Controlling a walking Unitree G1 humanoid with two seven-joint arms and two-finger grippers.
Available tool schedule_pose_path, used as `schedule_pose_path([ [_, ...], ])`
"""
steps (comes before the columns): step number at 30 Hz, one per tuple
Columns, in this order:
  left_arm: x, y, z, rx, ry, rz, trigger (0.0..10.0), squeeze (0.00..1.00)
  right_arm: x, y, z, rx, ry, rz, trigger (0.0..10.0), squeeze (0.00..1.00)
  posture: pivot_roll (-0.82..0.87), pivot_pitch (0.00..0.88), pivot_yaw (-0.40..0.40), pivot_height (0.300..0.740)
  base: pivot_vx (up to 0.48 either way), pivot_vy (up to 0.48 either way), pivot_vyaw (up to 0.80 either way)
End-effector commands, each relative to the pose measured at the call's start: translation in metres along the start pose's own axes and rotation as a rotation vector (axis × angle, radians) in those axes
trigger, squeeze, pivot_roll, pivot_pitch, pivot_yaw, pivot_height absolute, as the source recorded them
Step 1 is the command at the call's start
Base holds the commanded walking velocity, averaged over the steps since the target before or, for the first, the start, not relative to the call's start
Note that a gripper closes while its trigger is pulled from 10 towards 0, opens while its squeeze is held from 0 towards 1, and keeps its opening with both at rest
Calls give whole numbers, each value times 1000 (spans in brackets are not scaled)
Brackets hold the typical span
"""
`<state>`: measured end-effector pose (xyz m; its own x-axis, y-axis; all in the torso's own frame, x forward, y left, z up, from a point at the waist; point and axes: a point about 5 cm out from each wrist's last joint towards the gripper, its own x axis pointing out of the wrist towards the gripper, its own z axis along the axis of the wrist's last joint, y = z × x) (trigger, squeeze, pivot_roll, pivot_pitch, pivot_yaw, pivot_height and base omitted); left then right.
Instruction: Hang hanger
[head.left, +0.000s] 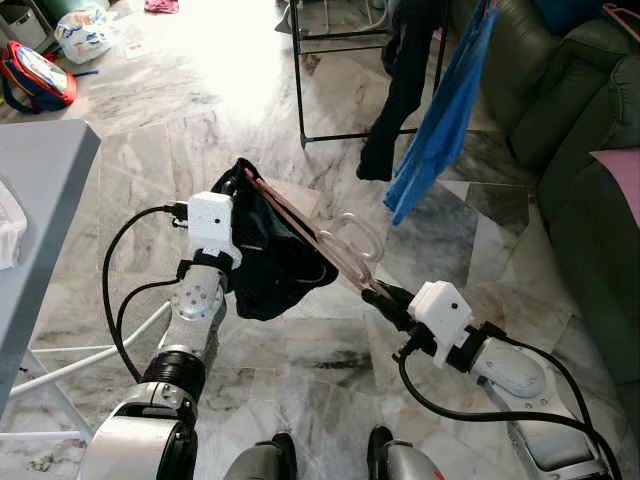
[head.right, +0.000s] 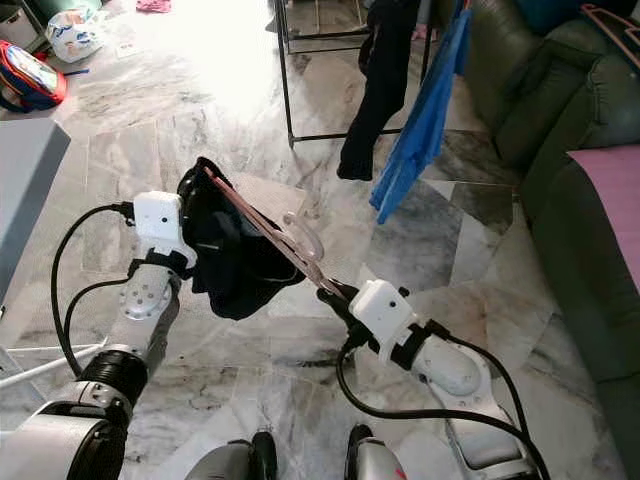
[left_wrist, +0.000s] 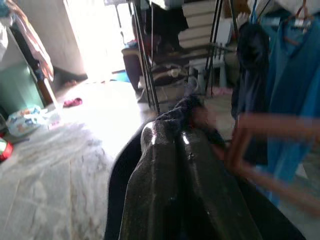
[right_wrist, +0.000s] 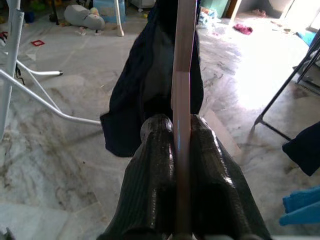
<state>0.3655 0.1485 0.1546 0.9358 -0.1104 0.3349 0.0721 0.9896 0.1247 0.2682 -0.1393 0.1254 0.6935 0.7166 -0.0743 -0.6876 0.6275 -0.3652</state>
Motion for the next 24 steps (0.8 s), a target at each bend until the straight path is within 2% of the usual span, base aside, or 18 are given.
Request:
schedule_pose_path([
  [1, 7, 1, 16, 21, -90, -15, 0, 0, -3, 5, -7, 27, 27, 27, 10000, 0, -28, 262, 55, 740, 0, 0, 0],
  [8, 5, -6, 26, 46, -163, -89, 0, 0, -3, 6, -14, 40, 58, 34, 10000, 0, -23, 263, 52, 740, 0, 0, 0],
  [15, -4, -5, 25, 48, -180, -142, 0, 0, 3, -2, -26, 97, 95, -50, 10000, 0, -11, 267, 51, 740, 0, 0, 0],
  [19, -14, -3, 16, 57, -143, -149, 0, 0, 8, -12, -28, 117, 100, -120, 10000, 0, -5, 267, 51, 740, 0, 0, 0],
  [24, -24, -2, -1, 84, -61, -148, 0, 0, 18, -22, -17, 111, 49, -159, 10000, 0, -2, 267, 51, 740, 0, 0, 0],
])
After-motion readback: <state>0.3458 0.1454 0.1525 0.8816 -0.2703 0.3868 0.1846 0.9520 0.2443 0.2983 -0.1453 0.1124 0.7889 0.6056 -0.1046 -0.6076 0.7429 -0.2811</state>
